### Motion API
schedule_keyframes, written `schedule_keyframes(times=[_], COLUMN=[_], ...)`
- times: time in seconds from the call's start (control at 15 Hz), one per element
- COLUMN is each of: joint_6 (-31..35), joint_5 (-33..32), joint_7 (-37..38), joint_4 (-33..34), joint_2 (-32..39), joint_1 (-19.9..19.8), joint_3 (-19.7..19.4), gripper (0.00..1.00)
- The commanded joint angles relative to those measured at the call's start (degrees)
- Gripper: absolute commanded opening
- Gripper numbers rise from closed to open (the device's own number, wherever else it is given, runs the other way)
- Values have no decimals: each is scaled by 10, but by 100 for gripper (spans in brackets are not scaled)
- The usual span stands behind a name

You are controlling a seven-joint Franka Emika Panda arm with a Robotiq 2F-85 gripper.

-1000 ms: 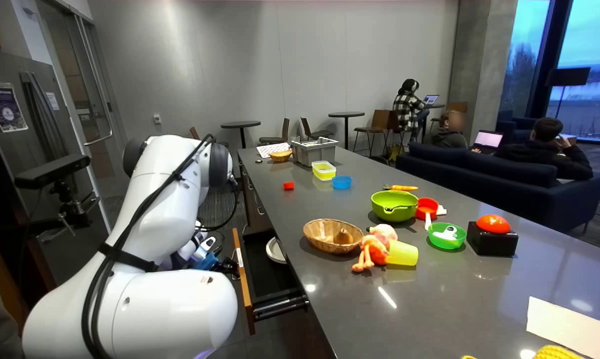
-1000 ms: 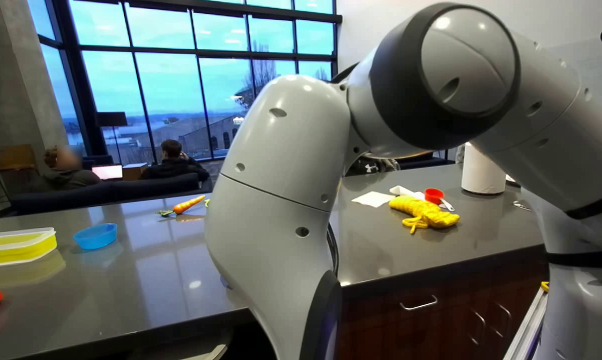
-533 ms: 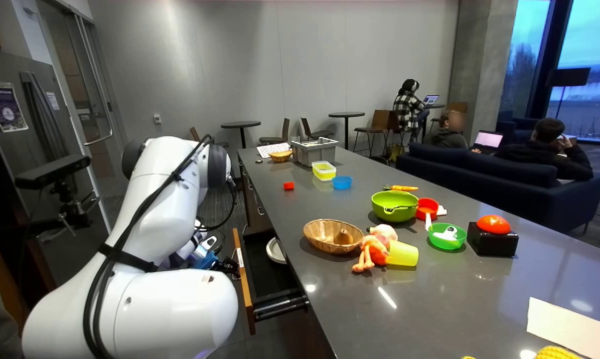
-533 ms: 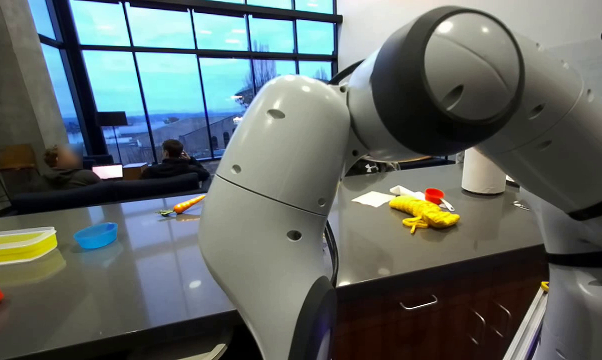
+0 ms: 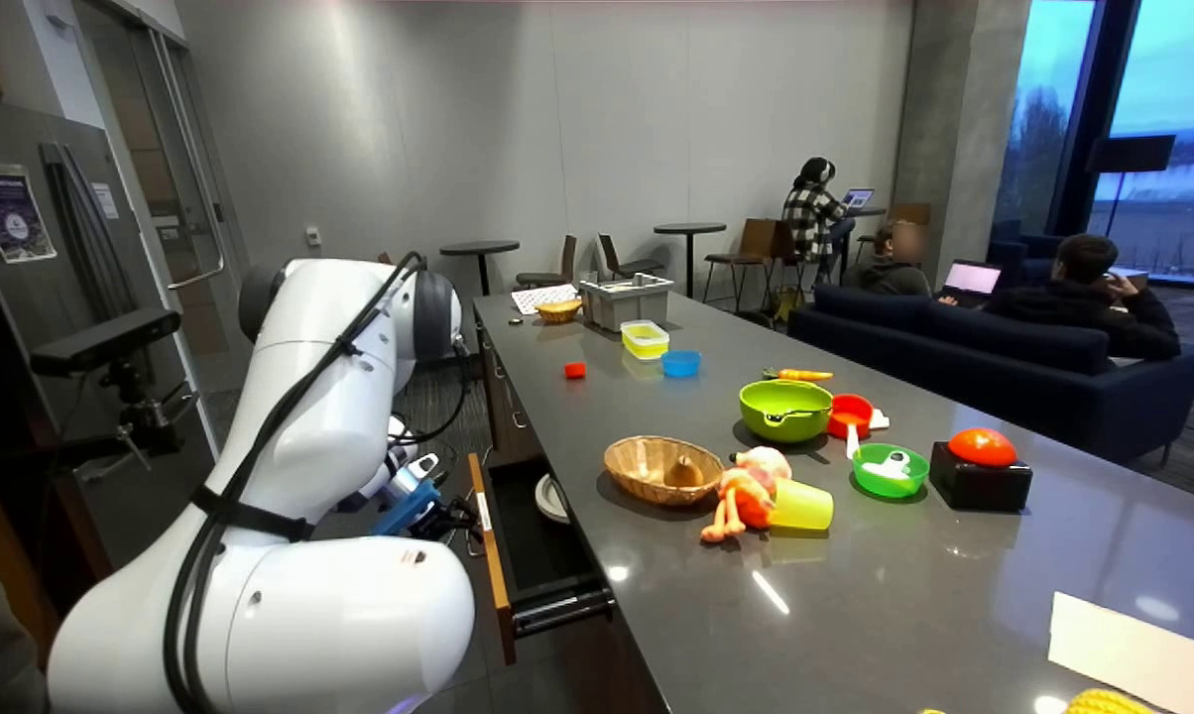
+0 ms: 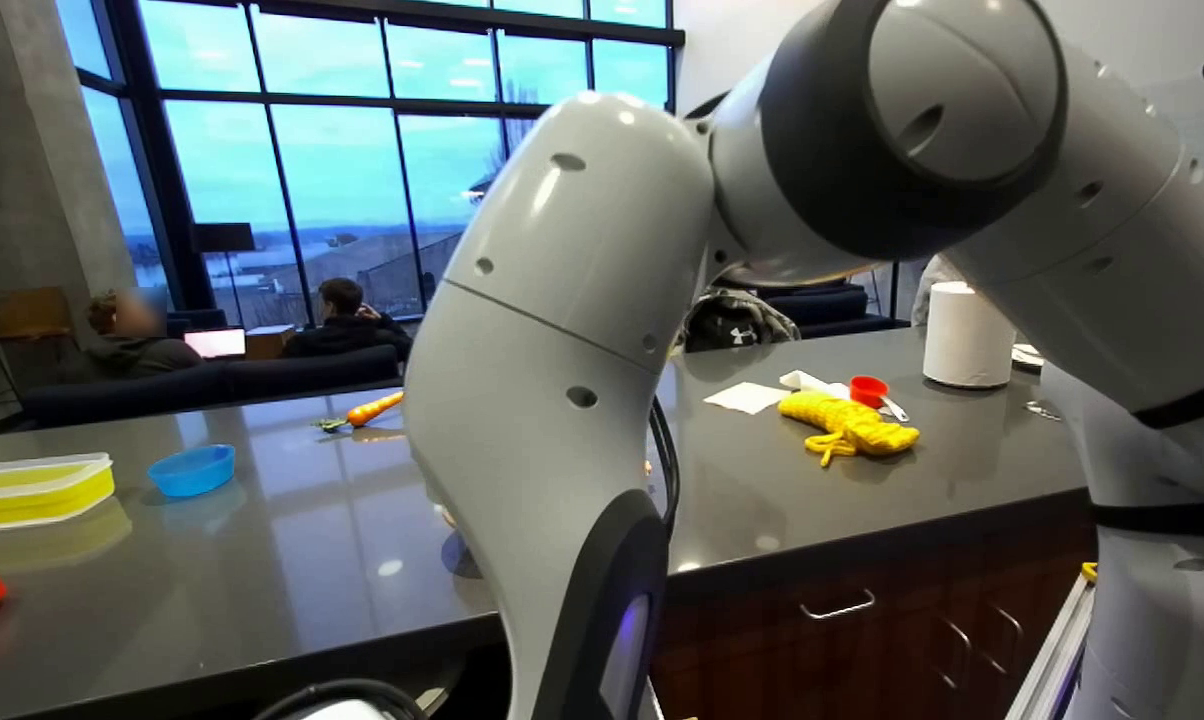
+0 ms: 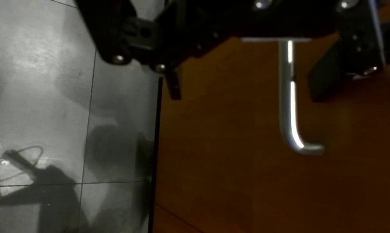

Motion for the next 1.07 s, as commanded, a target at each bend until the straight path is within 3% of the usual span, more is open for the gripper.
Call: schedule_keyframes(times=[0.0, 0.6, 1.0], joint_6=[-12, -41, 20], joint_5=[23, 37, 107], joint_7=[-49, -77, -125], joint_4=[-55, -100, -154], joint_2=[-88, -182, -237], joint_1=[-11, -26, -63], joint_3=[-4, 1, 22], gripper=[100, 100, 100])
